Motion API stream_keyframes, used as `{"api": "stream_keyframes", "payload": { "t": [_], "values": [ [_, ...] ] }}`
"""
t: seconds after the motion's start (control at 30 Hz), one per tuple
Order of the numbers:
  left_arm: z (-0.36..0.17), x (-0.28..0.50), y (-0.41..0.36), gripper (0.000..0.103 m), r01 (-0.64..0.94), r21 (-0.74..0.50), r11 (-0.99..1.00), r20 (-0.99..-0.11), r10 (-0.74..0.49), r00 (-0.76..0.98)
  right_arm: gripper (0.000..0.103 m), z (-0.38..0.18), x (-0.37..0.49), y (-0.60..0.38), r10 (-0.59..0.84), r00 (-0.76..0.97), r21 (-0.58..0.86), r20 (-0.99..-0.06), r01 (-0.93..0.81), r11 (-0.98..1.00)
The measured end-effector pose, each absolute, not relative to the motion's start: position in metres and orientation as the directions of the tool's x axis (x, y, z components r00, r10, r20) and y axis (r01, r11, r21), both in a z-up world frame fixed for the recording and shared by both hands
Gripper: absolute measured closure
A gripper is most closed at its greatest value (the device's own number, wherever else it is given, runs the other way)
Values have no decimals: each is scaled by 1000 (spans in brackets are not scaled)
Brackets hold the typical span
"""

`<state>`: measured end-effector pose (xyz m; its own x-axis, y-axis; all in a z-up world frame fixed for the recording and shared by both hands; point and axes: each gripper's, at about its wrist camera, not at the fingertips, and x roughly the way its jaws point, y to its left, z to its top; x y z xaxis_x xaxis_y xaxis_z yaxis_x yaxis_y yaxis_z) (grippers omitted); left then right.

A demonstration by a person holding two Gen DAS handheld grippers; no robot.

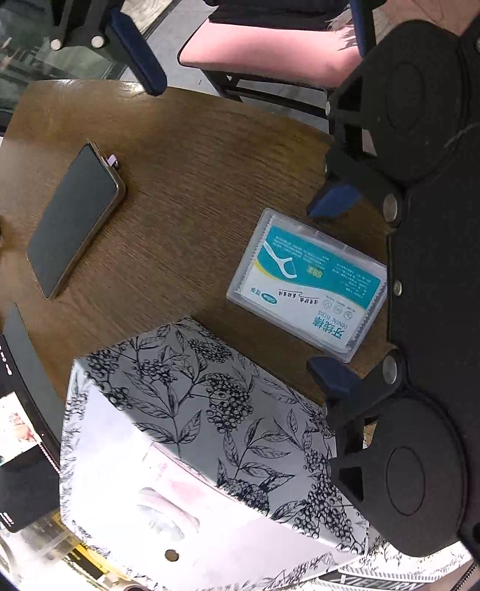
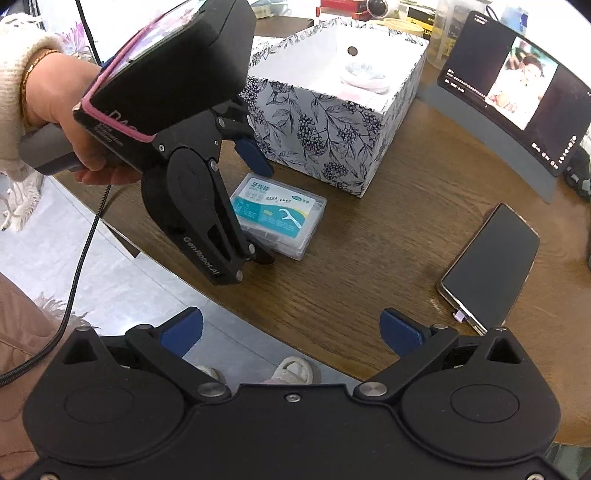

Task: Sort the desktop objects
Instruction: 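Close the left gripper on the blue-and-white floss-pick box and lift it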

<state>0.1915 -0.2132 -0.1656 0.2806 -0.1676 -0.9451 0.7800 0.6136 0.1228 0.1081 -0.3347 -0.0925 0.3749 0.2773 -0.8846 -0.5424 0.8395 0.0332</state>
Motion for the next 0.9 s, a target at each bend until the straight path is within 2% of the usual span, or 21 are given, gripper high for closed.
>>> {"api": "stream_keyframes", "payload": {
  "t": [0.23,0.33,0.47,0.9],
  "values": [
    [-164,195,-212,23,773,99,626,-949,-174,263,0,-95,111,-338,285,366,50,-886,-536,843],
    [-161,195,-214,34,773,88,628,-954,-170,247,0,-96,112,-339,284,360,54,-889,-533,844],
    [-158,192,-216,40,786,96,610,-955,-166,246,0,-96,113,-339,284,360,57,-889,-528,847],
    [-150,179,-219,45,786,127,605,-949,-157,274,0,-88,114,-335,276,372,49,-886,-517,855]
  ]
}}
